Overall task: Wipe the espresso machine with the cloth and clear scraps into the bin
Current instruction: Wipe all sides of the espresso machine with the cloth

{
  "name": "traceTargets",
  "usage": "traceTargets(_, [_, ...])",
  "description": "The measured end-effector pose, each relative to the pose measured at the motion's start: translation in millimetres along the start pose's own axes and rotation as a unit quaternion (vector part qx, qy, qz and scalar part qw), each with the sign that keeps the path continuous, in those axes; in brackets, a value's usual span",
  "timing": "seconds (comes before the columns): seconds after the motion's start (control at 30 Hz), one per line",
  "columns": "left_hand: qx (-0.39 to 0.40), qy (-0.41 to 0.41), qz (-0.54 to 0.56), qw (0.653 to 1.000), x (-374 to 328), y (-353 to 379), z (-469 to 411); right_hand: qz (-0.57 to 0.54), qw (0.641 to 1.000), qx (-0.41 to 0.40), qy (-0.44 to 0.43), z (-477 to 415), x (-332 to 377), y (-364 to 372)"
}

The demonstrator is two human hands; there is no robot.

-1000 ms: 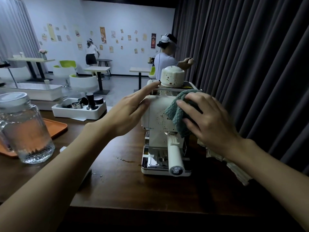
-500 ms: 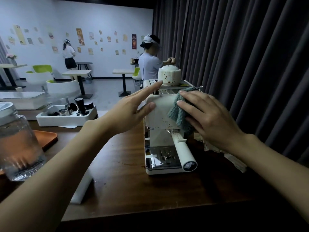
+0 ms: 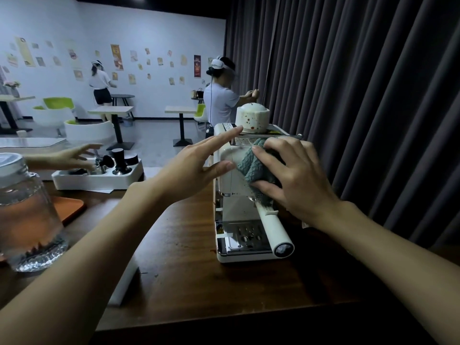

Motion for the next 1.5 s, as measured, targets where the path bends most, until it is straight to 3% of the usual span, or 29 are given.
traceTargets(0.13, [-0.019, -0.017, 0.049, 0.998, 2, 1, 2, -0.037, 0.999, -0.013, -0.007, -10, 2, -2])
traceTargets(0.3, [-0.035, -0.011, 0.012, 0.999, 2, 2, 1, -0.024, 0.999, -0.031, -0.015, 1, -8, -7])
traceTargets(0.5, [-0.031, -0.001, 0.046, 0.998, 1, 2, 1, -0.081, 0.993, -0.046, 0.07, -5, 1, 4])
traceTargets(0.8, [-0.031, -0.024, 0.05, 0.998, 2, 3, 1, -0.049, 0.99, -0.081, 0.102, 27, -25, -8])
traceTargets(1.0, [-0.018, -0.018, 0.052, 0.998, 1, 2, 2, -0.035, 0.997, -0.059, 0.028, 2, 4, -1])
traceTargets(1.13, [-0.003, -0.034, 0.082, 0.996, 2, 2, 5, -0.065, 0.996, -0.062, 0.025, 2, 3, 2])
traceTargets(1.5, [0.001, -0.02, 0.03, 0.999, 6, 6, 11, -0.058, 0.995, -0.039, -0.074, -3, 11, 14])
Point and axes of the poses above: each hand's wrist, its own z-axis away from the middle knuckle, its own y-axis out of the palm, x = y × z, the point moved 4 cm from there along -z, towards the middle knuckle, and after that the axes turned 1 degree about x, right-handed, at the moved point
